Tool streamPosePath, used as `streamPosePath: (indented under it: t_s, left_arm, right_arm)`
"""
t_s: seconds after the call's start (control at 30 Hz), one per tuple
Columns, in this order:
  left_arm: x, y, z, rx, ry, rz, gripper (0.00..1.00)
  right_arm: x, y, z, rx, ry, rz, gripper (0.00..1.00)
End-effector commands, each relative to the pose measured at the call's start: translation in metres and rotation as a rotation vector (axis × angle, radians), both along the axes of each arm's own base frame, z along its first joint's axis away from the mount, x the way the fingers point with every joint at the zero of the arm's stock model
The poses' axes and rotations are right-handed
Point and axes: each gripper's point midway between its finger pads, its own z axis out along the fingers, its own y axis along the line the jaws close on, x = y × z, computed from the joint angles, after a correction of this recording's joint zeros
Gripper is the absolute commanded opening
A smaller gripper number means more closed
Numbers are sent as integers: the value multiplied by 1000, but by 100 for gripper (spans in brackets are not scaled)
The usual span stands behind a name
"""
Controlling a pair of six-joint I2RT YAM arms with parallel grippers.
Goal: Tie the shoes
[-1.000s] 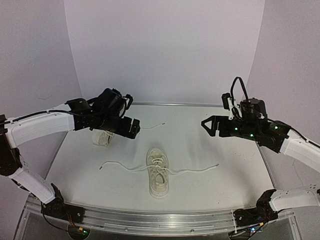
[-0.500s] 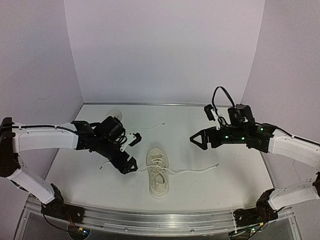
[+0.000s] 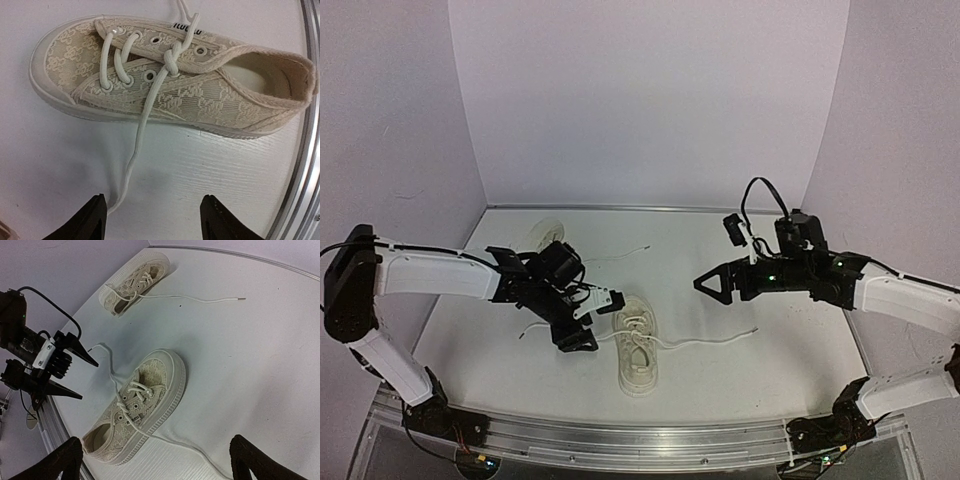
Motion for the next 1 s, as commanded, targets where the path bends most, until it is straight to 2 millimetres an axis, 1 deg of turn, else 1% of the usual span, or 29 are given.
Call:
streamPosePath:
  t_s: [0.0,0.07,0.2,0.37,0.5,0.67,0.77,0.97]
  left_arm:
    - [22,-31,7,-40,-99,-108,57]
    - [28,-37,7,-45,-114,-109,50]
    - [34,-44,8,-62,-143,-121,44]
    - [33,-47,2,-52,-133,-149,36]
    - [30,-49,-4,-49,-114,-169,34]
    - [30,-45,-14,-16,-112,-180,33]
    - [32,-45,-20,-8,-118,-180,31]
    - [32,-48,-25,-16,-107,-185,26]
  right_arm:
    - [-9,5,17,63,-35,45,98]
    - [-12,6,15,68,-27,58,98]
    - [-12,8,9,65,-7,65,98]
    - [-11,7,5,59,-1,56,98]
    - [-10,5,7,59,-9,44,98]
    - [-10,1,9,55,-19,24,98]
    - [-11,0,6,53,-14,19,98]
    - [-12,-4,1,44,-7,6,98]
